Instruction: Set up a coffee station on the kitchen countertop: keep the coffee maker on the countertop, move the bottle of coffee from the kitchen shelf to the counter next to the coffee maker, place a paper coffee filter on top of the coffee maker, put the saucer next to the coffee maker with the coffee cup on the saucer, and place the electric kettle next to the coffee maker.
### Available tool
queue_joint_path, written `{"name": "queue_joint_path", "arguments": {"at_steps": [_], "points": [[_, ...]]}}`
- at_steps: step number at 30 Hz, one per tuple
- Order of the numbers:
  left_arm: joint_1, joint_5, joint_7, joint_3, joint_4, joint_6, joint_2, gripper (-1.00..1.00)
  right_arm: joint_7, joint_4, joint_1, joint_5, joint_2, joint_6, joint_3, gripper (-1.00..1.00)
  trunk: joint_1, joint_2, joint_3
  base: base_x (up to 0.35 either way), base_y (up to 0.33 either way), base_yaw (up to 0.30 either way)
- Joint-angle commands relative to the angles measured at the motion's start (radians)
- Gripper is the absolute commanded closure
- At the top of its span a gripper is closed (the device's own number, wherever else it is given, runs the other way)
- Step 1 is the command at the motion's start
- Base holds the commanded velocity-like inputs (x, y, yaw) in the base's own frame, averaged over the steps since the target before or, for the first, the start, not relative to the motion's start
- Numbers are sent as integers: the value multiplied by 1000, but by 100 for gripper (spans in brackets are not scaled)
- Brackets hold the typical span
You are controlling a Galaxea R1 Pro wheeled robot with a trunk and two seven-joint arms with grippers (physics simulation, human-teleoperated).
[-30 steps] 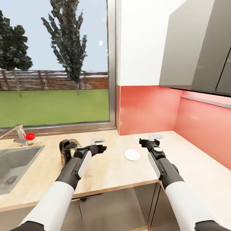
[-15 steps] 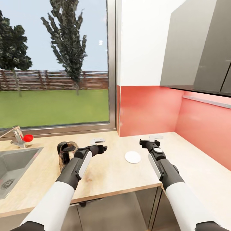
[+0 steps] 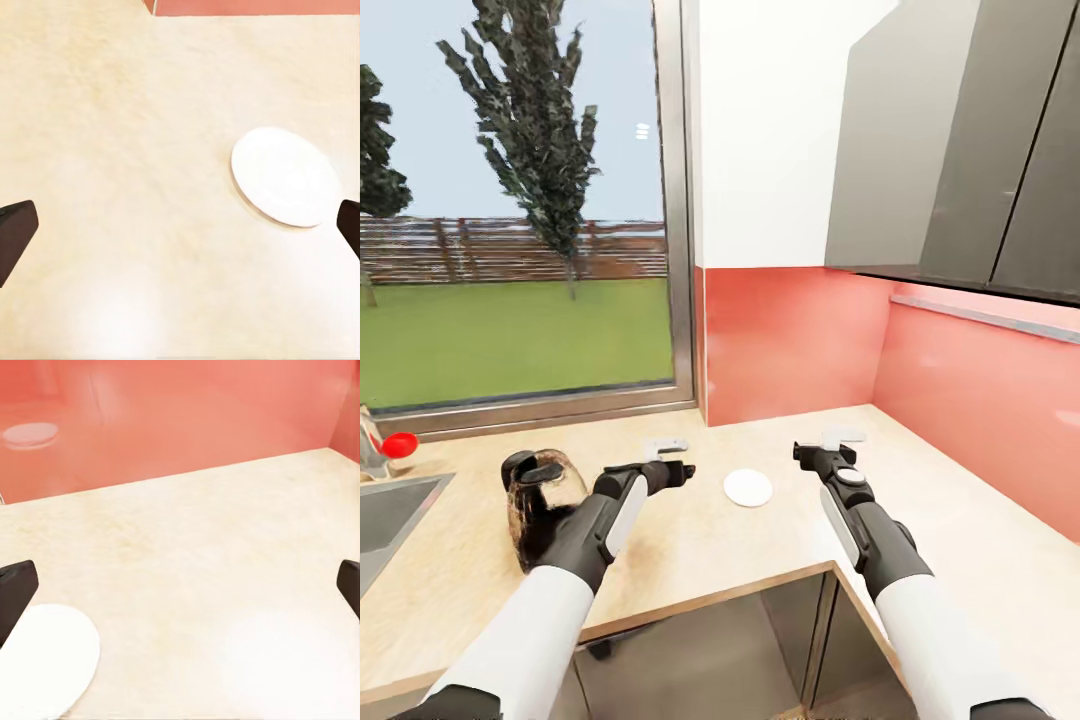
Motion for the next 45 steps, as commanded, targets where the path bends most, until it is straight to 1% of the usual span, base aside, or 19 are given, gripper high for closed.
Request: {"name": "queue_joint_path", "arguments": {"at_steps": [1,6,7,9,11,12,14,16,17,18,20,22,23,24,25,26,28,29,45], "points": [[-1,16,7,-1,5,5,0,-100,-8,6,0,-8,0,4,4,-100,0,-1,0,0,0,-260],[-13,76,9,-2,57,13,2,-100,-8,44,0,-9,2,4,4,-100,0,-1,0,0,0,-261],[-19,95,10,-2,69,15,2,-100,-8,48,0,-9,2,4,4,-100,0,-1,0,0,0,-262],[-36,124,11,-1,84,18,3,-100,-8,51,0,-9,3,5,5,-100,0,-1,0,0,0,-262],[-73,159,12,-1,112,37,5,-100,-7,54,0,-9,7,17,6,-100,0,-1,0,0,0,-262],[-85,167,13,-1,121,47,5,-100,-7,54,0,-9,9,25,6,-100,0,-1,0,0,0,-261],[-144,194,14,0,168,100,8,-100,-6,52,0,-11,19,88,7,-100,0,-1,0,0,0,-215],[-189,205,16,1,196,129,10,-100,-3,49,0,-11,24,144,8,-100,0,-1,0,0,0,-106],[-253,216,17,5,225,152,15,-100,13,45,0,-13,28,217,10,-100,0,-1,0,0,0,-39],[-339,235,18,52,264,191,28,-100,98,43,0,-13,31,303,9,-100,0,-1,0,0,0,-10],[-385,246,17,104,293,246,36,-100,178,42,0,-13,32,364,8,-100,0,-1,0,0,0,-5],[-411,249,18,144,308,285,42,-100,237,42,0,-13,33,426,7,-100,0,-1,0,0,0,-2],[-427,252,19,170,317,315,63,-100,277,42,0,-21,33,497,5,-100,0,-1,0,0,0,0],[-424,252,19,170,315,321,70,-100,284,43,0,-47,33,504,5,-100,0,-1,0,0,0,0],[-422,252,20,169,314,323,71,-100,286,44,0,-60,33,505,5,-100,0,-1,0,0,0,0],[-418,248,20,167,311,329,74,-100,291,47,0,-110,32,509,6,-100,0,-1,0,0,0,0],[-412,246,20,164,309,332,76,-100,295,51,0,-169,32,510,8,-100,0,-1,0,0,0,0],[-399,246,18,164,310,334,76,-100,297,53,0,-214,31,510,10,-100,0,-1,0,190,0,0],[-395,251,12,166,318,326,74,-100,292,56,0,-221,31,509,9,-100,0,-1,0,126,13,0]]}}
